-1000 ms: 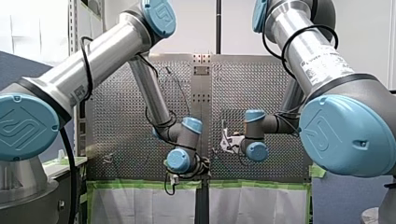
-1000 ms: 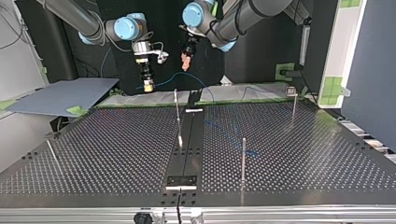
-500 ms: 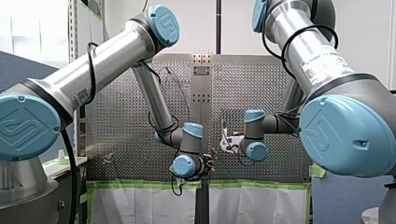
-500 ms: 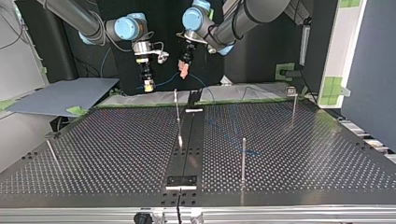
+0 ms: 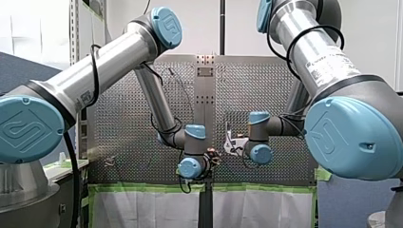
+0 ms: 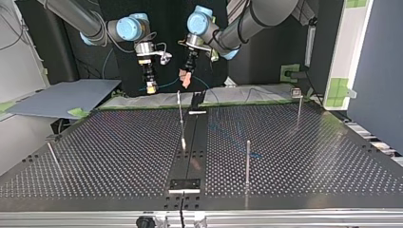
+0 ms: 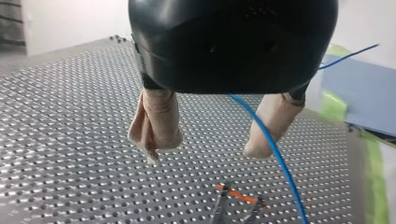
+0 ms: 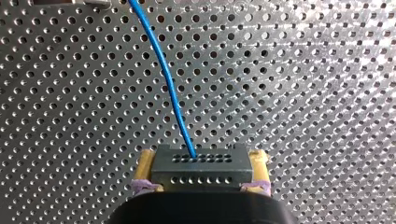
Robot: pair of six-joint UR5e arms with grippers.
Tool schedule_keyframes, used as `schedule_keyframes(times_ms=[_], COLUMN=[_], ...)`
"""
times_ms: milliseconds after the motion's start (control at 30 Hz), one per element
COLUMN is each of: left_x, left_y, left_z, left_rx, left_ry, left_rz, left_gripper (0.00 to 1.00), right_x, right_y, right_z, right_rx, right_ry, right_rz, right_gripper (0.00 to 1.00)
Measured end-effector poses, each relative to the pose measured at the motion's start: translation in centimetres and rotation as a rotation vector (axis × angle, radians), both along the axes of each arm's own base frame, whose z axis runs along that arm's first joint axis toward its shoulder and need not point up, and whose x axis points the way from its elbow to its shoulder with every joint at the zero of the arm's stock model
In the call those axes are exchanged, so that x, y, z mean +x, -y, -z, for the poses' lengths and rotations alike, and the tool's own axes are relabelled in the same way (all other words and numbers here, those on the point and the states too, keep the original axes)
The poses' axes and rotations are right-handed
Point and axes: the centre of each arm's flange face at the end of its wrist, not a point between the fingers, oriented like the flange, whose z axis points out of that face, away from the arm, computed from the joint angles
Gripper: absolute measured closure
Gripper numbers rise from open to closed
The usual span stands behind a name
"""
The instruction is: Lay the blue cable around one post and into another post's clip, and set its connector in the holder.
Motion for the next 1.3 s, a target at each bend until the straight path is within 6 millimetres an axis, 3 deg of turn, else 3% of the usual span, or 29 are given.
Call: schedule_keyframes(times_ms=[467, 833, 1000, 1067, 1100, 1133, 1167, 1200, 1233, 1300], left_x=[2.3, 3.1, 3.1, 3.1, 3.0, 3.0, 3.0, 3.0, 2.9, 2.9], left_y=[-0.2, 0.0, -0.3, -0.3, -0.3, -0.3, -0.3, -0.3, -0.3, -0.4], left_z=[-0.7, 3.5, 4.1, 4.2, 4.2, 4.2, 4.2, 4.2, 4.2, 4.2], left_rx=[-0.108, -0.090, -0.084, -0.083, -0.082, -0.081, -0.080, -0.079, -0.077, -0.074], left_ry=[0.073, 0.023, 0.016, 0.016, 0.016, 0.017, 0.017, 0.018, 0.020, 0.022], left_rz=[-0.016, -0.014, -0.029, -0.034, -0.036, -0.039, -0.042, -0.045, -0.051, -0.059], left_gripper=[0.00, 0.00, 0.00, 0.29, 0.29, 0.49, 0.62, 0.62, 0.76, 0.80], right_x=[0.0, -0.2, -0.4, -0.5, -0.5, -0.5, -0.6, -0.6, -0.6, -0.7], right_y=[0.0, 0.2, 0.2, 0.2, 0.3, 0.3, 0.3, 0.3, 0.3, 0.3], right_z=[0.0, 0.0, 0.2, 0.2, 0.2, 0.2, 0.2, 0.3, 0.3, 0.3], right_rx=[-0.001, 0.004, 0.014, 0.018, 0.019, 0.020, 0.021, 0.022, 0.023, 0.027], right_ry=[0.005, 0.007, 0.002, 0.001, 0.000, 0.000, 0.000, -0.001, -0.002, -0.003], right_rz=[-0.004, 0.000, 0.005, 0.007, 0.008, 0.009, 0.009, 0.010, 0.010, 0.012], right_gripper=[1.00, 1.00, 1.00, 1.00, 1.00, 1.00, 1.00, 1.00, 1.00, 1.00])
